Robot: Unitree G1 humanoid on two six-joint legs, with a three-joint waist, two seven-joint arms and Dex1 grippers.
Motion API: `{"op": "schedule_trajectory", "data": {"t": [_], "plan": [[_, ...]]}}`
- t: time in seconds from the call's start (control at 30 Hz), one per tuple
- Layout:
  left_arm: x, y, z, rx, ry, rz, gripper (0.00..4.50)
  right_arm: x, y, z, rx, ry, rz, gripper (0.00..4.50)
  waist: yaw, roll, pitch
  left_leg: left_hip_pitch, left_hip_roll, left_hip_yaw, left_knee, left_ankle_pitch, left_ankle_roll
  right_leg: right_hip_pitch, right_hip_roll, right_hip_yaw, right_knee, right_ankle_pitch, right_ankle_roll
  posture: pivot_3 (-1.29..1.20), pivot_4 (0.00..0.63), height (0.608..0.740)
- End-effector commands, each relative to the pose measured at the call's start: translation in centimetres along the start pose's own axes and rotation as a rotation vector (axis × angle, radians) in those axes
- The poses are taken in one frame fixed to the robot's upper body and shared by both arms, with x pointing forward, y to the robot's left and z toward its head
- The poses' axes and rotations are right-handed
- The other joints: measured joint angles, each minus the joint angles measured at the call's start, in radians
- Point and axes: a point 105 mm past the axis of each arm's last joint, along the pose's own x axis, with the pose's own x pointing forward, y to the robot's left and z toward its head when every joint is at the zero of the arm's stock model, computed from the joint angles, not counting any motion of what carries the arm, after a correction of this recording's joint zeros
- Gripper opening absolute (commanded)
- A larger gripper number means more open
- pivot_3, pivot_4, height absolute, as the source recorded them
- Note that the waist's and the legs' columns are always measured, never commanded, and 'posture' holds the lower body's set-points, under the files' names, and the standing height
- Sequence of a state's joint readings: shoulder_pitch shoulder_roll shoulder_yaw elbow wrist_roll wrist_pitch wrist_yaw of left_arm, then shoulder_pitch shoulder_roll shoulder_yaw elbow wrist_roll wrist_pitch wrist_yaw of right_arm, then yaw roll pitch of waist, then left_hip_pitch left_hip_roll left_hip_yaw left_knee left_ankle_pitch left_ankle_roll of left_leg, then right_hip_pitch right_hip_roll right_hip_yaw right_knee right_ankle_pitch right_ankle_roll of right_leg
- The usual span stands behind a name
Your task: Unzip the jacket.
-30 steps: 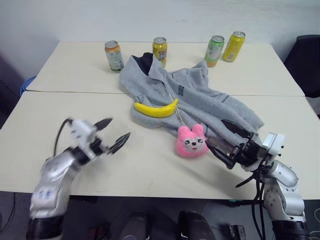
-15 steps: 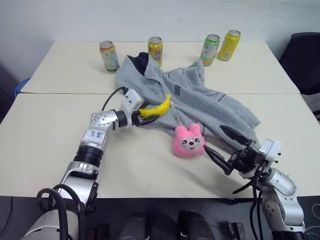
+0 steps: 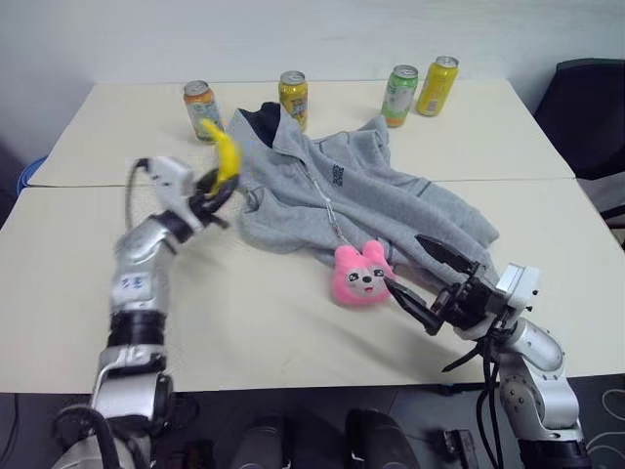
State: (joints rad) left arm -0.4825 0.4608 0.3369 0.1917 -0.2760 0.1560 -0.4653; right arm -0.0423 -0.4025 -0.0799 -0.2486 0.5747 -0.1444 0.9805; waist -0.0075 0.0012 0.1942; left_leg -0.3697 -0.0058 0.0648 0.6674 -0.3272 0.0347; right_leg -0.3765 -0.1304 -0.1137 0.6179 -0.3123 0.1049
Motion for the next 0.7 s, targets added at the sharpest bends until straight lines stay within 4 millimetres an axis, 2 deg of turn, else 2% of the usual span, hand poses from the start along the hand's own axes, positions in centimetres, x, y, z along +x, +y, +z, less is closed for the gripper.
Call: {"op": "schedule_trajectory", "data": {"t": [0.03,0.1,0.13,0.17,0.23,0.3,0.33,0.43,0.6,0.7], "plan": [[-7.1,4.8,2.5,0.043,0.046,0.344,1.01,1.0,1.9,0.6,0.022,-0.015,0.192,4.50,-0.012,-0.001,0.001,0.000,0.000,0.000,-0.001,0.000,0.000,0.000,0.000,0.001,0.000,0.000,0.000,0.00,0.150,0.740],[-11.1,5.8,1.9,0.049,0.127,0.466,1.01,1.6,2.3,0.5,0.036,-0.018,0.250,4.50,-0.012,-0.004,0.002,0.000,0.000,-0.002,-0.001,-0.001,0.000,0.000,-0.001,0.002,-0.001,0.000,0.000,0.00,0.150,0.740],[-12.2,5.9,1.8,0.046,0.151,0.499,1.01,1.8,2.2,0.4,0.039,-0.022,0.260,4.50,-0.006,-0.004,0.002,0.000,0.000,-0.003,0.000,-0.001,0.000,0.001,-0.001,0.002,-0.001,0.000,0.000,0.00,0.150,0.740],[-14.1,6.4,0.6,0.049,0.226,0.547,1.01,2.0,2.2,0.3,0.039,-0.017,0.278,4.50,0.009,-0.005,0.002,0.000,0.000,-0.003,0.000,-0.001,-0.001,0.002,-0.001,0.002,-0.002,0.000,0.000,0.00,0.150,0.740],[-16.6,6.9,-0.8,0.054,0.333,0.608,1.01,2.2,2.1,0.0,0.045,-0.004,0.308,4.50,0.020,-0.005,0.002,0.000,0.000,-0.004,0.002,-0.001,-0.001,0.002,-0.002,0.002,-0.002,0.000,0.000,0.00,0.150,0.740],[-19.0,7.7,-2.0,0.040,0.395,0.680,1.71,2.4,1.8,-0.5,0.059,0.022,0.329,4.50,0.031,-0.006,0.001,0.001,-0.001,-0.004,0.001,-0.003,-0.003,0.002,-0.003,0.003,-0.005,0.000,0.000,0.00,0.150,0.740],[-19.7,7.9,-2.2,0.034,0.402,0.691,1.94,2.5,1.5,-0.7,0.057,0.037,0.329,4.50,0.034,-0.006,0.001,0.001,-0.001,-0.004,0.001,-0.005,-0.004,0.002,-0.003,0.003,-0.005,0.000,0.000,0.00,0.150,0.740],[-19.6,8.0,-1.6,0.025,0.365,0.681,2.75,2.4,0.7,-1.0,0.052,0.061,0.301,4.50,0.036,-0.006,0.001,0.000,-0.001,-0.005,0.001,-0.005,-0.005,0.001,-0.003,0.003,-0.005,0.000,0.000,0.00,0.150,0.740],[-17.7,8.4,1.7,0.145,0.244,0.599,4.40,1.6,-0.4,-1.6,0.031,0.113,0.248,4.50,0.028,-0.007,0.001,0.000,0.000,-0.004,0.000,-0.005,-0.004,0.001,-0.003,0.003,-0.006,0.000,-0.001,0.00,0.150,0.740],[-13.6,5.5,4.0,0.368,0.191,0.290,4.48,0.8,-0.9,-2.2,-0.053,0.220,0.251,4.50,0.029,-0.007,0.001,0.000,0.000,-0.003,0.000,-0.005,-0.004,0.000,-0.002,0.003,-0.006,0.000,-0.001,0.00,0.150,0.740]]}}
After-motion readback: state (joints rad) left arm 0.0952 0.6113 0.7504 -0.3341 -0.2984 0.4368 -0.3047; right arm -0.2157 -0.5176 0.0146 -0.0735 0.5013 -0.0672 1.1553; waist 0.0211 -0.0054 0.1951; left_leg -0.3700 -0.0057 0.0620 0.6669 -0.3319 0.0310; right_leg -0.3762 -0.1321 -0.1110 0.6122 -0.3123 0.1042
